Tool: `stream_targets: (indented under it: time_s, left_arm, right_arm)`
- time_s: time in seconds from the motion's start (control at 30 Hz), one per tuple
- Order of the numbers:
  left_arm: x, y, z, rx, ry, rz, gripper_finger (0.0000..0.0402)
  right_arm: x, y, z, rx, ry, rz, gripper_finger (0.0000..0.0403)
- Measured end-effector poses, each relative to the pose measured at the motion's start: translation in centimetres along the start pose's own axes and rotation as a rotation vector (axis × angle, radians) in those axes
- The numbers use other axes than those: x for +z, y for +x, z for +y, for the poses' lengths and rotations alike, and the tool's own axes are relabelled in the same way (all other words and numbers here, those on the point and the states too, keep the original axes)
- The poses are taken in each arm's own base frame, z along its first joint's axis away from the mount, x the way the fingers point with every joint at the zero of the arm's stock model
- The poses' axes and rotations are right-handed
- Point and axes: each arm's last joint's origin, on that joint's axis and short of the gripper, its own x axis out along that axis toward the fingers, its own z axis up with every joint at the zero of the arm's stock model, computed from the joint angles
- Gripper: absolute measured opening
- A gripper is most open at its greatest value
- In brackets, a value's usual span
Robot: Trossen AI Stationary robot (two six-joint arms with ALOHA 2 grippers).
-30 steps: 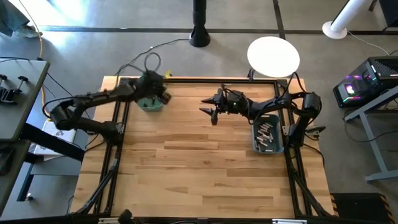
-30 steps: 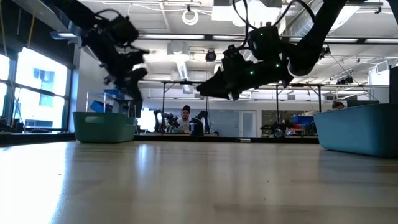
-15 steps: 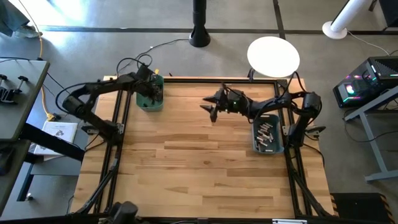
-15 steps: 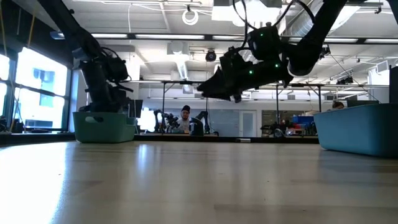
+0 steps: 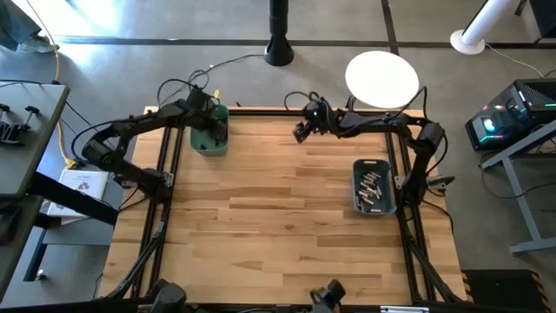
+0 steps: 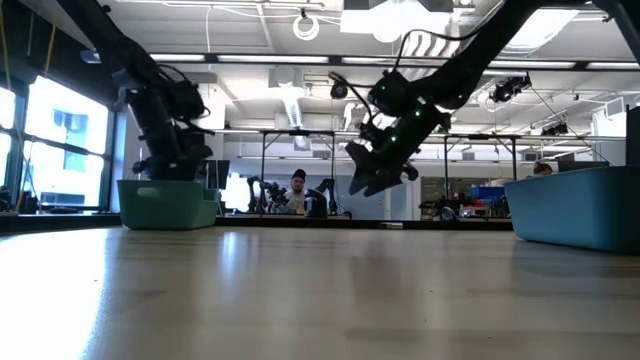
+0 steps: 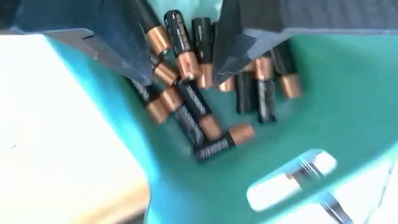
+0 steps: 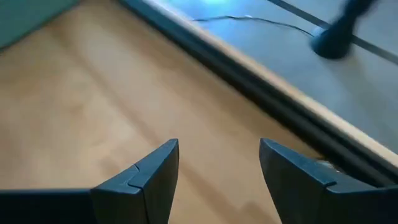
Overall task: Sort batteries
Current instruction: Put the silver battery into the blue bin
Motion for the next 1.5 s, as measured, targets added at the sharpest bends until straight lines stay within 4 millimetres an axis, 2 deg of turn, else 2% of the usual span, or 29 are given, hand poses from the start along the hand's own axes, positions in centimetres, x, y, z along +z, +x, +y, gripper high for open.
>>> stream_targets:
  time_s: [0.17, 0.27, 0.43, 0.53, 0.8, 0.93, 1.1, 1.27, 1.5]
  left_arm:
    - [0.6, -3.7, -0.3, -0.006, 0.018, -0.149, 0.0188]
    - [0.9, -6.4, -1.1, -0.029, 0.058, -0.271, 0.0189]
    - [1.0, -10.2, -3.1, -0.097, 0.138, -0.472, 0.0184]
    - [0.9, -11.5, -4.4, -0.144, 0.186, -0.553, 0.0182]
    - [0.6, -12.0, -6.6, -0.199, 0.259, -0.586, 0.0182]
    - [0.4, -11.9, -7.2, -0.192, 0.273, -0.58, 0.0182]
    - [0.2, -11.9, -7.8, -0.208, 0.291, -0.575, 0.0182]
    - [0.1, -11.9, -8.1, -0.219, 0.302, -0.576, 0.0182]
    - [0.0, -12.0, -8.4, -0.203, 0.305, -0.578, 0.0182]
  right_arm:
    - [-0.1, 1.5, -2.1, -0.155, 0.085, 0.061, 0.0193]
    - [-0.9, 2.4, -3.2, -0.207, 0.118, 0.098, 0.0144]
    - [-1.3, 3.0, -4.2, -0.349, 0.119, 0.082, 0.0027]
    - [-1.3, 3.0, -4.3, -0.407, 0.104, 0.071, 0.0011]
    - [-1.6, 3.4, -6.0, -0.412, 0.139, 0.095, 0.0003]
    - [-2.1, 4.1, -6.0, -0.396, 0.133, 0.118, 0.0001]
    - [-2.3, 4.0, -4.9, -0.39, 0.109, 0.132, 0.0001]
    - [-2.9, 3.0, -2.3, -0.279, 0.063, 0.217, 0.0]
    - [-1.5, 1.4, -1.2, -0.262, 0.024, 0.157, 0.0]
